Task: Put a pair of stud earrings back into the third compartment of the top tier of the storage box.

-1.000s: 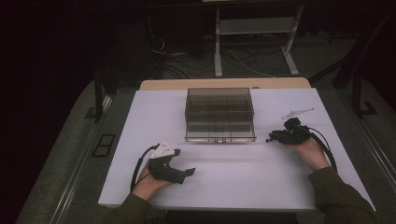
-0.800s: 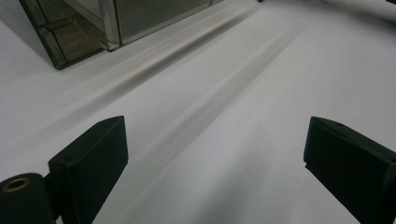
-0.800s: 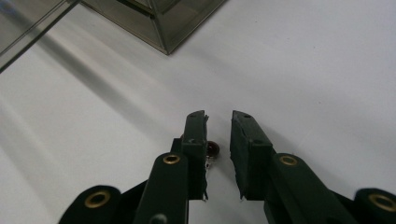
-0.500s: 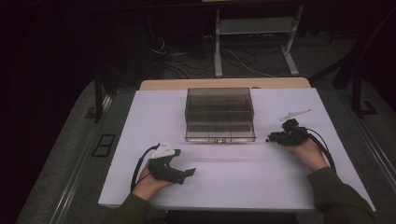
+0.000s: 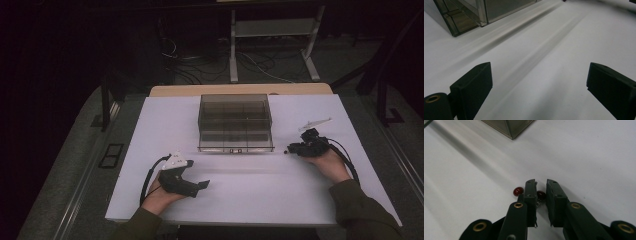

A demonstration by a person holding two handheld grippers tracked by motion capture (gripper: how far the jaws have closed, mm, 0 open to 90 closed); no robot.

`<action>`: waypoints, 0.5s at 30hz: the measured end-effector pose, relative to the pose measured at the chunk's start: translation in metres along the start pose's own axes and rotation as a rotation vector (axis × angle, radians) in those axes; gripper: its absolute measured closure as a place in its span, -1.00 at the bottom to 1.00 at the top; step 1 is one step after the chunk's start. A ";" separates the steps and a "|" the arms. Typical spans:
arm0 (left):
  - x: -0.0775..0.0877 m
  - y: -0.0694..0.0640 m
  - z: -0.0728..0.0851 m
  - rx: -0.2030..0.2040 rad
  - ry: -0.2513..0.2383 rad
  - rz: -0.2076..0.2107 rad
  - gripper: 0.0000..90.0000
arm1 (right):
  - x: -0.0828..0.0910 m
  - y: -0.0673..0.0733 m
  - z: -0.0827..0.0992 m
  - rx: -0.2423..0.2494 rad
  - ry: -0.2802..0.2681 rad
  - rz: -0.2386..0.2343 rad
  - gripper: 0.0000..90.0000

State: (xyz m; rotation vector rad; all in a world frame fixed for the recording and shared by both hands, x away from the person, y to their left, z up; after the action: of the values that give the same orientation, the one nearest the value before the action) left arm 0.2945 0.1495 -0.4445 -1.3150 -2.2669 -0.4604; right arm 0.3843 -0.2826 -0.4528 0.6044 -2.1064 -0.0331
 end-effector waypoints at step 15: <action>0.000 -0.001 -0.001 -0.009 0.001 0.005 -0.88 | 0.000 -0.002 -0.001 0.014 -0.005 -0.010 0.76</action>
State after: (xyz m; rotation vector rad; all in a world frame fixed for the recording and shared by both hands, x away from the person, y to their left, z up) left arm 0.2939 0.1489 -0.4438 -1.3242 -2.2629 -0.4695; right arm 0.3854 -0.2839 -0.4526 0.6243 -2.1101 -0.0256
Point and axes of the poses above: each handheld gripper's, and its own axes: x roughly backward along the jaws, z roughly out of its underside, y roughly to its left, the point moved 1 cm from there along -x, roughly forward along the jaws, and after that the axes turned 13 degrees about -x, right-handed, at the moved point
